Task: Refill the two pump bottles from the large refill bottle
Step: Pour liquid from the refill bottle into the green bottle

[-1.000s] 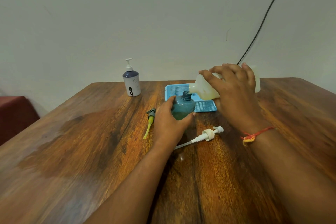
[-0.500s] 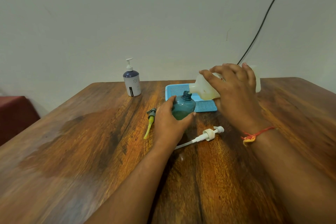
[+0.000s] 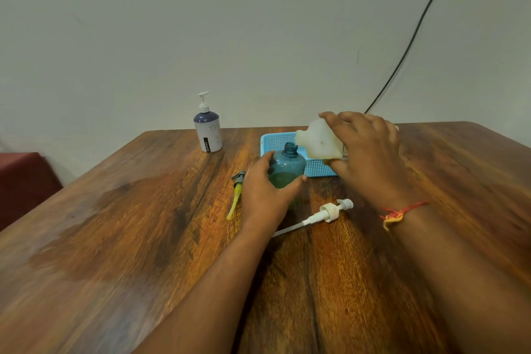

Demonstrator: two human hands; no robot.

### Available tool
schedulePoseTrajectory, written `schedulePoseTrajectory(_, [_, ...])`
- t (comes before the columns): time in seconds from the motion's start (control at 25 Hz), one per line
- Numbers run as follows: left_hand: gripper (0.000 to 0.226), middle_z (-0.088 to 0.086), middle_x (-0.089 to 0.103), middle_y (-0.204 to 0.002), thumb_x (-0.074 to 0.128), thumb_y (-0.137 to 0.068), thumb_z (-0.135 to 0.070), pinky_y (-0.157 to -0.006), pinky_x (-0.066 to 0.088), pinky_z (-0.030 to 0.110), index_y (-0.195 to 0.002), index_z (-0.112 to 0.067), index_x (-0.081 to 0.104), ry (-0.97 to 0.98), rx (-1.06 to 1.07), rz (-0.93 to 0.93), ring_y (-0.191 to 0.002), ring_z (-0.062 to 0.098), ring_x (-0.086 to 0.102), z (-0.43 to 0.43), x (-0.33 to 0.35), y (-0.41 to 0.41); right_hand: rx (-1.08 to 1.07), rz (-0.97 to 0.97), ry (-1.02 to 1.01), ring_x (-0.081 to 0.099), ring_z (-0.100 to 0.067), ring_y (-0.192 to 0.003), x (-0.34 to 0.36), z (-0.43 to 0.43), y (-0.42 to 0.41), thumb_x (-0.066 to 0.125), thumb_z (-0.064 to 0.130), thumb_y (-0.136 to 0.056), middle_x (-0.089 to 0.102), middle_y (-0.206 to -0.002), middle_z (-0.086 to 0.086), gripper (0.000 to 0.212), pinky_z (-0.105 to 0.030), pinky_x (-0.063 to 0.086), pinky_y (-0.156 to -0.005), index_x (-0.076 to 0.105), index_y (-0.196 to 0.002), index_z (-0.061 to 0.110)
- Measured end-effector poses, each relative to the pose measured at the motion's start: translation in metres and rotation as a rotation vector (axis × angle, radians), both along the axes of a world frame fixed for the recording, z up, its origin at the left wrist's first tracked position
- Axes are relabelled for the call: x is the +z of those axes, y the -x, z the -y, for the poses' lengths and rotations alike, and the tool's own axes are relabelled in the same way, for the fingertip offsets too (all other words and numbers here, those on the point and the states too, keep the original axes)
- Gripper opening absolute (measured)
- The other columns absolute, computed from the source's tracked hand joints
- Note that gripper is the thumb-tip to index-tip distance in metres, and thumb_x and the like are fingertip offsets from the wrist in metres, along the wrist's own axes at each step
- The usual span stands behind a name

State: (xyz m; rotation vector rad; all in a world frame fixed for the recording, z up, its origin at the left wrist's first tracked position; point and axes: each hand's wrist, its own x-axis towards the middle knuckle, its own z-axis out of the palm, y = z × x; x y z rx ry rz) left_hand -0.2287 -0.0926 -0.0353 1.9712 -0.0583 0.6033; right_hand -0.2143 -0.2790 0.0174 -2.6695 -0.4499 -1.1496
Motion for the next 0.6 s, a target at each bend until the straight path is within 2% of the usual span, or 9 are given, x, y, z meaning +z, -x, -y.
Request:
schedulePoseTrajectory(0.12, [0.069,-0.013,0.062,-0.126,0.086,-0.078,-0.037,-0.088,0.049,0.016,-0.139,-0.026,0.056,0.061,-0.015,-0.002,-0.11,0.001,0.057,-0.001,0.003,0.001,0.009,-0.08,-0.081,0.046,-0.027,-0.126,-0.007,-0.002,-0.005,0.08,0.041,-0.078,0.053,-0.14,0.001,0.084,-0.051,0.038,-0.103,0.037,-0.149,0.032])
schedulePoseTrajectory(0.24, [0.061,-0.021,0.061,-0.114,0.086,-0.079,-0.032,-0.084,0.053,0.016,-0.133,-0.026,0.058,0.183,-0.024,-0.03,-0.103,-0.006,0.058,-0.003,0.006,0.002,0.043,-0.167,-0.325,0.052,-0.025,-0.119,-0.017,-0.003,-0.014,0.078,0.061,-0.069,0.058,-0.128,0.006,0.082,-0.055,0.049,-0.093,0.041,-0.138,0.036])
schedulePoseTrajectory(0.28, [0.062,-0.023,0.059,-0.113,0.086,-0.079,-0.032,-0.086,0.055,0.02,-0.133,-0.026,0.057,0.238,-0.019,-0.048,-0.104,-0.005,0.058,-0.004,0.007,0.002,0.075,-0.187,-0.421,0.054,-0.023,-0.116,-0.022,-0.002,-0.015,0.078,0.063,-0.067,0.059,-0.125,0.008,0.081,-0.054,0.053,-0.089,0.042,-0.135,0.037])
schedulePoseTrajectory(0.36, [0.059,-0.023,0.057,-0.11,0.085,-0.08,-0.032,-0.089,0.059,0.033,-0.131,-0.028,0.056,0.335,-0.002,-0.082,-0.106,0.002,0.059,-0.008,0.009,0.002,0.163,-0.255,-0.613,0.058,-0.018,-0.111,-0.029,-0.003,-0.016,0.085,0.054,-0.069,0.057,-0.122,0.009,0.078,-0.041,0.059,-0.081,0.043,-0.132,0.034])
schedulePoseTrajectory(0.44, [0.056,-0.024,0.054,-0.106,0.084,-0.081,-0.029,-0.088,0.056,0.032,-0.128,-0.029,0.055,0.393,0.003,-0.097,-0.101,0.001,0.057,-0.011,0.01,0.002,0.208,-0.319,-0.725,0.058,-0.011,-0.105,-0.033,-0.005,-0.015,0.087,0.043,-0.073,0.054,-0.118,0.012,0.073,-0.022,0.055,-0.069,0.043,-0.13,0.031])
schedulePoseTrajectory(0.52, [0.061,-0.019,0.052,-0.112,0.084,-0.082,-0.026,-0.093,0.052,0.032,-0.134,-0.027,0.052,0.416,0.01,-0.1,-0.11,0.006,0.053,-0.013,0.01,0.002,0.229,-0.346,-0.774,0.056,-0.007,-0.099,-0.037,-0.005,-0.016,0.086,0.043,-0.073,0.052,-0.114,0.015,0.074,-0.017,0.05,-0.066,0.043,-0.131,0.03])
schedulePoseTrajectory(0.6, [0.065,-0.017,0.05,-0.116,0.084,-0.082,-0.025,-0.096,0.051,0.033,-0.138,-0.025,0.051,0.402,0.023,-0.102,-0.115,0.008,0.05,-0.014,0.01,0.001,0.239,-0.354,-0.797,0.056,-0.004,-0.096,-0.04,-0.005,-0.018,0.086,0.048,-0.071,0.052,-0.112,0.016,0.076,-0.02,0.053,-0.069,0.043,-0.132,0.031])
